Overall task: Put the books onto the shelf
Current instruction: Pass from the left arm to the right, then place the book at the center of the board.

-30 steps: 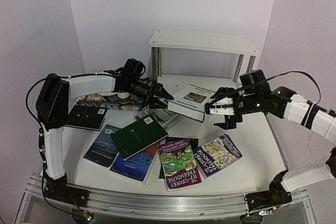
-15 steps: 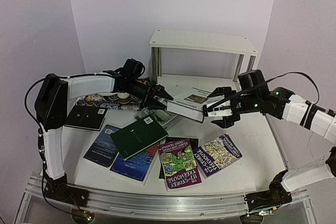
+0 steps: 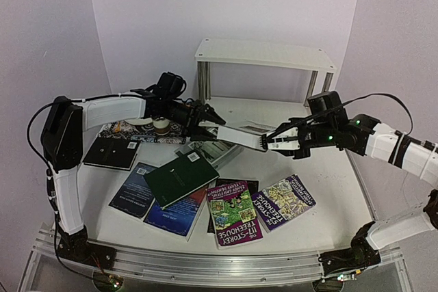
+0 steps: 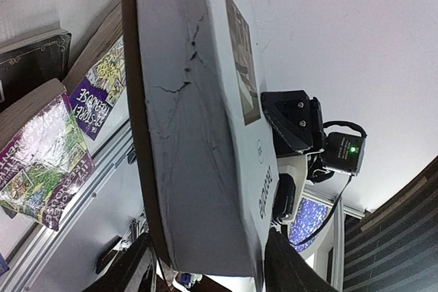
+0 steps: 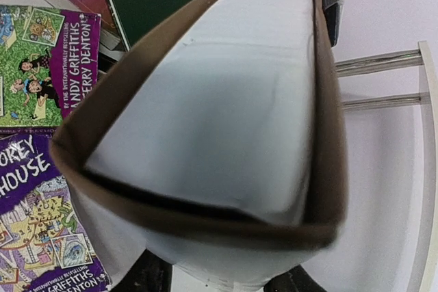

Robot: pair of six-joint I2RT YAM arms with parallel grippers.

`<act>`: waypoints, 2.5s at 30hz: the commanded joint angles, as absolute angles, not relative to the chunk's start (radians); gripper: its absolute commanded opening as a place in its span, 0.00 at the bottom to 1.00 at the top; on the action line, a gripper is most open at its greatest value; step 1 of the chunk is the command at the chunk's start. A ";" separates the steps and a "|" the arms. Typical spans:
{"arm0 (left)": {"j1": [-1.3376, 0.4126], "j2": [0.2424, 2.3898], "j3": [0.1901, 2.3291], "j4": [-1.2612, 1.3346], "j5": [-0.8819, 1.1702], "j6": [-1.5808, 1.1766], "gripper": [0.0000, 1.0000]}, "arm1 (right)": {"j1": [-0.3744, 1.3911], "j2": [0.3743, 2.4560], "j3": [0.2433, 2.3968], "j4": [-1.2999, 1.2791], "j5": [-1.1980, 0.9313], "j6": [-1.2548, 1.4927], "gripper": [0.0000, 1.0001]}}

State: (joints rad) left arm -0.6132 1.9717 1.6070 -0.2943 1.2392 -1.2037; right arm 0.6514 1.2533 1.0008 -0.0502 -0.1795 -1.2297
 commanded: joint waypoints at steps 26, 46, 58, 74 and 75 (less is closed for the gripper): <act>-0.546 1.563 1.450 -0.233 0.865 -0.874 0.98 | 0.660 1.348 1.053 0.023 -0.266 -0.439 0.11; -0.582 1.589 1.457 -0.329 0.776 -0.786 0.95 | 0.567 1.384 0.810 0.427 -0.242 -0.188 0.26; -0.594 1.613 1.487 -0.366 0.773 -0.779 0.93 | 0.550 1.413 0.664 0.677 -0.083 -0.063 0.63; -0.601 1.628 1.499 -0.390 0.779 -0.769 0.93 | 0.549 1.335 0.644 0.664 0.040 -0.028 0.98; -0.601 1.626 1.500 -0.393 0.779 -0.767 0.93 | 0.550 1.323 0.651 0.651 0.040 -0.026 0.98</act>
